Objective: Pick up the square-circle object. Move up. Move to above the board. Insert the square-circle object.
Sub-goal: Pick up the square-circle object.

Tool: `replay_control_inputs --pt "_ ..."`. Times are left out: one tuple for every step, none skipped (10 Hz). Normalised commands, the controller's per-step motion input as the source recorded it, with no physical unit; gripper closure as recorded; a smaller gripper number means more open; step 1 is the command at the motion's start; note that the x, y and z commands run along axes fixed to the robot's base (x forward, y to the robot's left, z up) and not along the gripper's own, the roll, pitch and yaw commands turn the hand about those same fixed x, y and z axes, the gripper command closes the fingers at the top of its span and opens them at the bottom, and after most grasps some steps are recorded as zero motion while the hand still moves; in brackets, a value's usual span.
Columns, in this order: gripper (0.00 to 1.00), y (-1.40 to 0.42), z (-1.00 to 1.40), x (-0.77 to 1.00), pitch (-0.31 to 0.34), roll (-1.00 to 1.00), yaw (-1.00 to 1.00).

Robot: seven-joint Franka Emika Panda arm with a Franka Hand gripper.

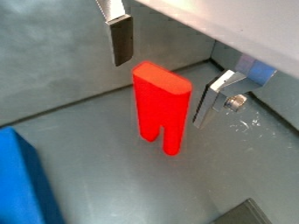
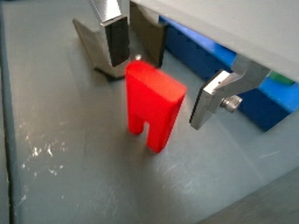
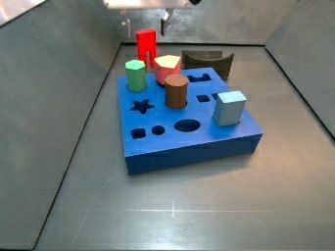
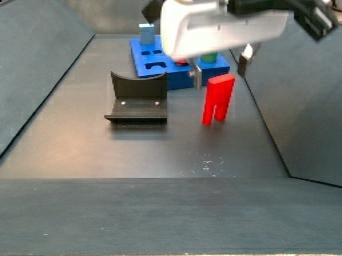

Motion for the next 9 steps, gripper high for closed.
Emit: replay_control_inputs --pt "0.0 0.12 -0.45 0.0 0.0 0.0 0.0" --pt "0.0 0.0 0.0 0.0 -0.011 -0.02 0.0" --pt "0.0 0.0 0.0 0.0 0.0 -0.01 0.0" --pt "0.0 0.0 -0.02 0.0 0.0 0.0 0.0" --pt "0.0 0.0 -0.24 -0.14 -0.034 0.06 0.0" --pt "0.0 0.0 0.0 0.0 0.0 0.01 0.0" --pt "1.0 0.0 0.0 0.0 0.0 0.0 0.0" --pt "1.0 0.0 0.0 0.0 0.0 0.0 0.0" --pt "1.0 0.0 0.0 0.0 0.0 0.0 0.0"
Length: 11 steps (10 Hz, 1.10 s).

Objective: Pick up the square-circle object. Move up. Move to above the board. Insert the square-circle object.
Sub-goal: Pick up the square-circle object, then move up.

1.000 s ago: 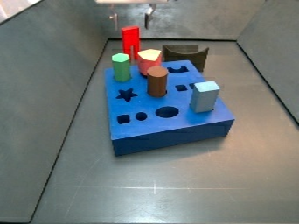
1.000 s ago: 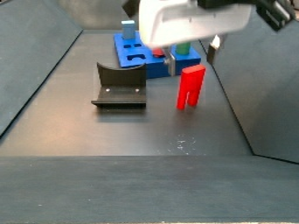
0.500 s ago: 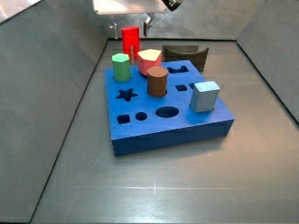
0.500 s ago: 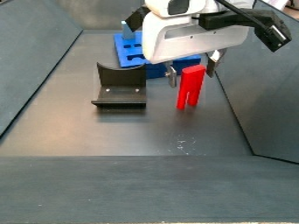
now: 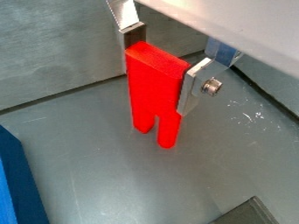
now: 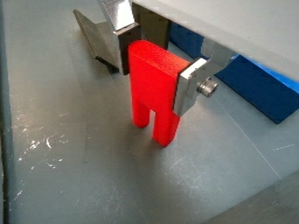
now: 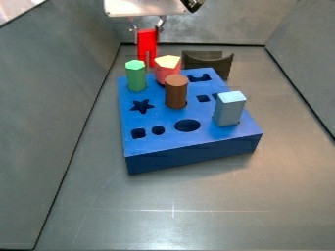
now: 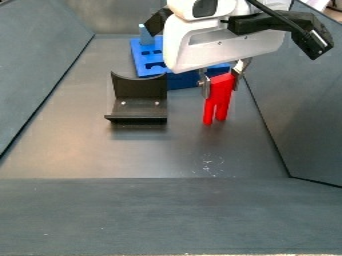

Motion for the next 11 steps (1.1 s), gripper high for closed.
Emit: replay_control_inputs --pt "1.0 0.0 0.0 0.0 0.0 0.0 0.0" --pt "1.0 0.0 0.0 0.0 0.0 0.0 0.0" --pt "1.0 0.0 0.0 0.0 0.0 0.0 0.0" --pt "1.0 0.0 0.0 0.0 0.0 0.0 0.0" --pt "1.0 0.0 0.0 0.0 0.0 0.0 0.0" --pt "1.0 0.0 0.0 0.0 0.0 0.0 0.0" --pt "1.0 0.0 0.0 0.0 0.0 0.0 0.0" --pt "1.0 0.0 0.0 0.0 0.0 0.0 0.0" --pt "1.0 0.0 0.0 0.0 0.0 0.0 0.0" --pt "1.0 0.0 0.0 0.0 0.0 0.0 0.0" --pt "1.0 0.0 0.83 0.0 0.0 0.0 0.0"
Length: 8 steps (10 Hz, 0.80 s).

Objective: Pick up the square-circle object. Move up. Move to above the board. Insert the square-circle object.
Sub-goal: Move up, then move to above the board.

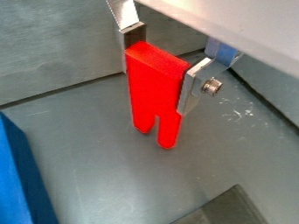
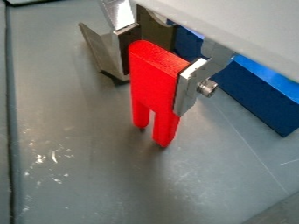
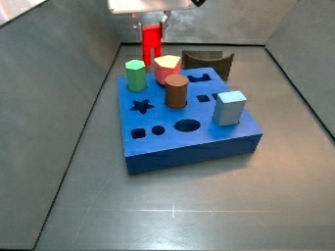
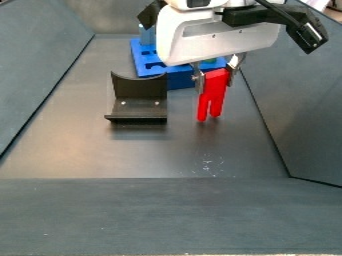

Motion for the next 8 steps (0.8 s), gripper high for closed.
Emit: replay_control_inputs --pt "1.0 -0.06 0.77 -0.04 0.029 -0.01 0.01" --pt "1.0 -0.06 0.71 -0.05 0.033 -0.01 0.02" --pt "1.0 -0.03 0.52 -0.03 0.03 -0.01 0.02" --pt "1.0 -0.03 0.29 -0.02 0.028 -0.01 0.02" --pt "1.0 -0.21 1.0 -0.03 -0.09 0.07 -0.01" --pt "1.0 -0.21 1.0 -0.03 -0.088 0.07 -0.01" --pt "1.0 -0.2 1.0 -0.04 -0.06 0.06 0.0" --pt "1.0 -0.18 1.0 -0.04 -0.023 0.05 0.02"
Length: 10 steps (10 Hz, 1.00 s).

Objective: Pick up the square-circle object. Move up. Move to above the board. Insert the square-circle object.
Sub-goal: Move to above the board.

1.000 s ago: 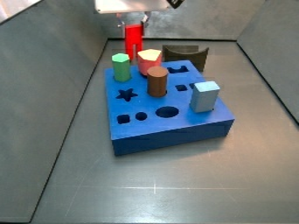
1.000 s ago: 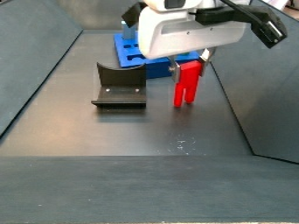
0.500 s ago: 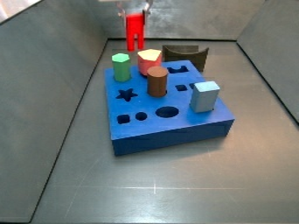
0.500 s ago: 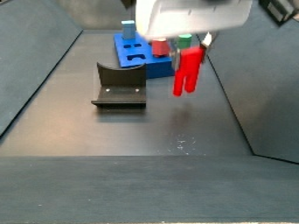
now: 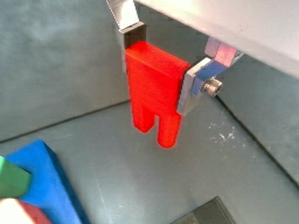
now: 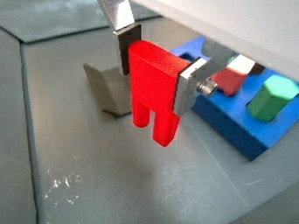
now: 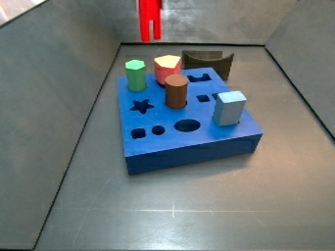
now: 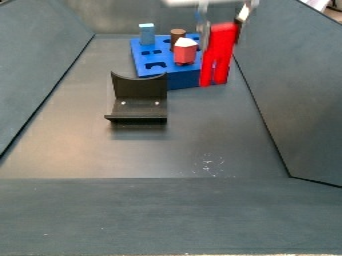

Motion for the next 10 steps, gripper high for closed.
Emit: replay_control_inputs --pt "1.0 -0.18 1.0 -0.03 0.004 0.04 0.03" --pt "1.0 -0.17 1.0 -0.03 0.022 0.04 0.03" --pt "1.0 -0.16 1.0 -0.03 0.038 0.03 0.04" --pt "1.0 -0.15 1.0 -0.02 0.059 0.02 0.04" --pt "1.0 -0.14 1.0 -0.01 0.072 0.01 0.04" --pt "1.0 -0.13 1.0 0.0 0.082 0.0 0.04" --pt "1.0 -0.11 0.98 0.01 0.086 -0.01 0.04" --pt "1.0 -0.08 0.81 0.01 0.089 -0.01 0.04" --pt "1.0 -0.06 0.65 0.02 0.09 -0.02 0.04" --pt "1.0 -0.04 0.48 0.02 0.091 -0.02 0.04"
